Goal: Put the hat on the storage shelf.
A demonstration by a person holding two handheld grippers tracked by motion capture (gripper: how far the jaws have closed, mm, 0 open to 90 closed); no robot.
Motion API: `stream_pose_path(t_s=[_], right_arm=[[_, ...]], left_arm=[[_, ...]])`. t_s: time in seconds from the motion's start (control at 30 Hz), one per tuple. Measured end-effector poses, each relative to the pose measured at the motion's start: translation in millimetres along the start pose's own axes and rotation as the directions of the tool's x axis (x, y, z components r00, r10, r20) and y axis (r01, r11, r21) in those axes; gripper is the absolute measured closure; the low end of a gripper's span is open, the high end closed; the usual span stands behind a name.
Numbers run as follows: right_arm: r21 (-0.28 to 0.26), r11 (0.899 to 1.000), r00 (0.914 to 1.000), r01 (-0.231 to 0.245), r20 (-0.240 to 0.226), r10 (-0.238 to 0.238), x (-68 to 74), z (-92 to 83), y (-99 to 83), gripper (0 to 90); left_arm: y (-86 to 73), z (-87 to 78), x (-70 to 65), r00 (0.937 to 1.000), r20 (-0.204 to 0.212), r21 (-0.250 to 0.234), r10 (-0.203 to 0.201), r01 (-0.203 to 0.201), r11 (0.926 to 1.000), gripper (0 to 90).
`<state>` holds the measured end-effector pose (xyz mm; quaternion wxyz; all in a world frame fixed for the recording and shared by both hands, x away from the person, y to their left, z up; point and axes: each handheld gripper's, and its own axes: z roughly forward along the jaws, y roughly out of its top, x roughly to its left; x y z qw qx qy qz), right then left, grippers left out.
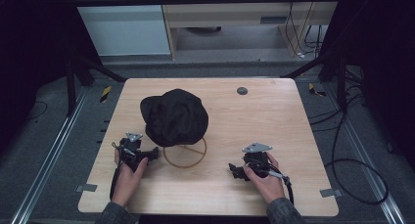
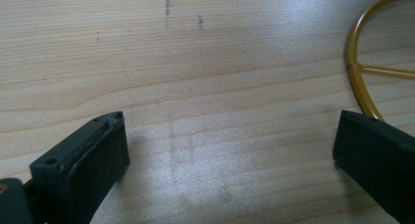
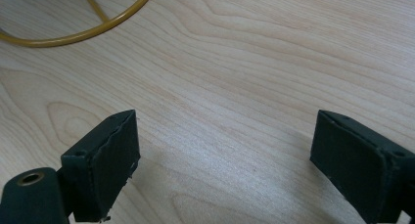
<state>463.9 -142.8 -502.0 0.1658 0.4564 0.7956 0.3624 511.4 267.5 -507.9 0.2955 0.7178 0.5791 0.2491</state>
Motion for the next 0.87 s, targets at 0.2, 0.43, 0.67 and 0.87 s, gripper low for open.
stream_pose_path(t_s=[0.2,0.43,0.67,0.87], right_arm=[[0.005,1.000,1.0000,-0.004,0.008,0.004,2.4,5.7,-0.8,10.3],[-0.004,1.000,0.9992,0.018,0.037,-0.018,6.9,10.1,-1.4,8.3],[-0.005,0.999,0.9973,0.040,0.063,-0.039,11.1,12.8,-2.2,6.1],[-0.001,0.999,0.9972,0.051,0.055,-0.051,9.3,12.0,-3.0,5.8]], left_arm=[[0.3,0.2,2.2,1.0000,-0.005,0.000,-0.005,0.005,1.0000,0.0],[0.5,0.6,6.2,0.9996,-0.020,-0.001,-0.019,0.019,0.9998,0.0],[1.0,1.3,11.3,0.9972,-0.052,-0.005,-0.054,0.053,0.9986,0.0],[0.9,1.2,11.3,0.9970,-0.054,-0.006,-0.056,0.055,0.9984,0.0]])
